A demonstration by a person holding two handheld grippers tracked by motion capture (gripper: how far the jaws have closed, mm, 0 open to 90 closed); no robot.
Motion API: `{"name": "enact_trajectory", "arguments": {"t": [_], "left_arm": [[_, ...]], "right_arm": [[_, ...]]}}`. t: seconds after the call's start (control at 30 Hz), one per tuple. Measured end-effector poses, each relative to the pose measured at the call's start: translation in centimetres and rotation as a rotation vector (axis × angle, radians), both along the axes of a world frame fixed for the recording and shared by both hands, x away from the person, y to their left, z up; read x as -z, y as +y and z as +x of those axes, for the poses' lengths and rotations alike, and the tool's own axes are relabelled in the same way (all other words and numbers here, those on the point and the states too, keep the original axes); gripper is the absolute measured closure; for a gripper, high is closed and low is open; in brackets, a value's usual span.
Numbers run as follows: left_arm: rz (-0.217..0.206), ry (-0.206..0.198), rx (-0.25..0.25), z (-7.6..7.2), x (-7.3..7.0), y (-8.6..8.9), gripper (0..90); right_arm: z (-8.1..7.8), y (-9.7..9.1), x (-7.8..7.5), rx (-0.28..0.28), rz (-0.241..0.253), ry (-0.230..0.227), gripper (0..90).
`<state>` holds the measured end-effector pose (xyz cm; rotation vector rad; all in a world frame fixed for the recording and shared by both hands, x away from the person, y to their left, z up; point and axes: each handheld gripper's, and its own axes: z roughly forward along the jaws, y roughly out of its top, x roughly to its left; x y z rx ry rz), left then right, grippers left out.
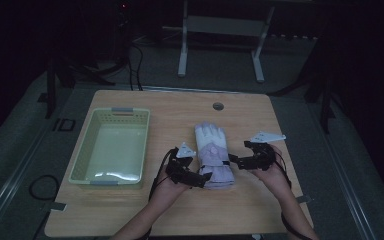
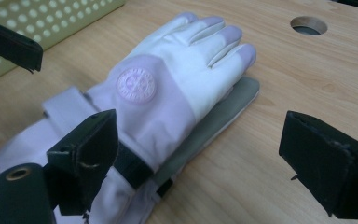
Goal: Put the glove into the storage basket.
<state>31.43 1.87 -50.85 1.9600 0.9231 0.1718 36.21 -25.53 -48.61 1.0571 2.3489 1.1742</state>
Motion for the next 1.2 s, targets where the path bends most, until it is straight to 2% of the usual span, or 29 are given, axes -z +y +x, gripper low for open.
{"name": "enact_trajectory", "arguments": {"t": [0.07,0.2,0.3,0.33,0.37,0.43,0.47,0.57,0.6,0.63,0.7,0.77,0.83,0.9,0.97,1.0,1.03,1.07,1.17,1.2], "left_arm": [[0.002,-0.005,-0.001,0.3,-0.3,-0.3,0.0],[0.022,-0.005,-0.019,1.2,-0.5,-0.7,0.0],[0.031,0.012,-0.066,2.1,-0.3,-0.7,0.5],[0.038,0.004,-0.089,2.2,-0.1,-0.6,5.0],[0.032,0.022,-0.107,2.5,0.2,-0.6,6.7],[-0.008,0.084,-0.104,2.9,0.8,-0.4,6.8],[-0.014,0.111,-0.112,3.1,1.2,-0.4,6.9],[-0.032,0.177,-0.11,3.0,2.1,-0.4,12.7],[-0.035,0.196,-0.095,3.0,2.4,-0.5,13.4],[-0.027,0.212,-0.09,2.9,2.8,-0.7,14.0],[-0.023,0.233,-0.07,2.9,3.3,-0.9,14.5],[-0.009,0.253,-0.067,2.8,3.7,-1.2,15.0],[0.006,0.269,-0.061,2.9,4.2,-1.3,15.1],[-0.008,0.292,-0.045,3.1,4.6,-1.2,19.4],[-0.023,0.315,-0.034,3.2,5.0,-1.1,23.1],[-0.045,0.334,-0.016,3.3,5.2,-1.0,28.1],[-0.059,0.341,-0.009,3.4,5.3,-1.0,33.2],[-0.057,0.339,-0.006,3.4,5.3,-1.0,34.5],[-0.047,0.335,0.005,3.4,5.3,-1.0,38.1],[-0.046,0.337,0.009,3.5,5.3,-1.0,40.0]], "right_arm": [[0.4,0.2,0.2,0.005,-0.002,0.012,13.4],[1.5,0.5,0.8,0.03,0.028,0.044,16.8],[2.2,0.8,1.2,0.042,0.045,0.06,17.9],[2.5,0.9,1.4,0.043,0.054,0.076,18.0],[2.7,1.0,1.5,0.047,0.055,0.081,18.0],[3.1,1.1,1.7,0.059,0.067,0.106,18.3],[3.3,1.2,1.9,0.059,0.077,0.117,18.3],[3.5,1.2,2.6,0.071,0.085,0.151,18.4],[3.5,1.2,2.9,0.071,0.088,0.161,19.4],[3.5,1.1,3.1,0.068,0.093,0.175,19.8],[3.5,1.0,3.6,0.068,0.103,0.206,25.2],[3.4,1.0,4.3,0.057,0.109,0.258,25.2],[3.4,1.0,4.9,0.059,0.101,0.284,27.2],[3.4,0.9,5.3,0.05,0.122,0.326,31.0],[3.6,0.8,5.8,0.048,0.149,0.381,37.3],[3.7,0.8,6.0,0.051,0.161,0.414,37.7],[3.8,0.8,6.2,0.055,0.163,0.438,39.4],[4.0,0.7,6.4,0.048,0.186,0.472,45.3],[4.1,0.8,6.6,0.027,0.221,0.505,59.6],[4.0,0.9,6.4,0.028,0.212,0.5,62.8]]}}
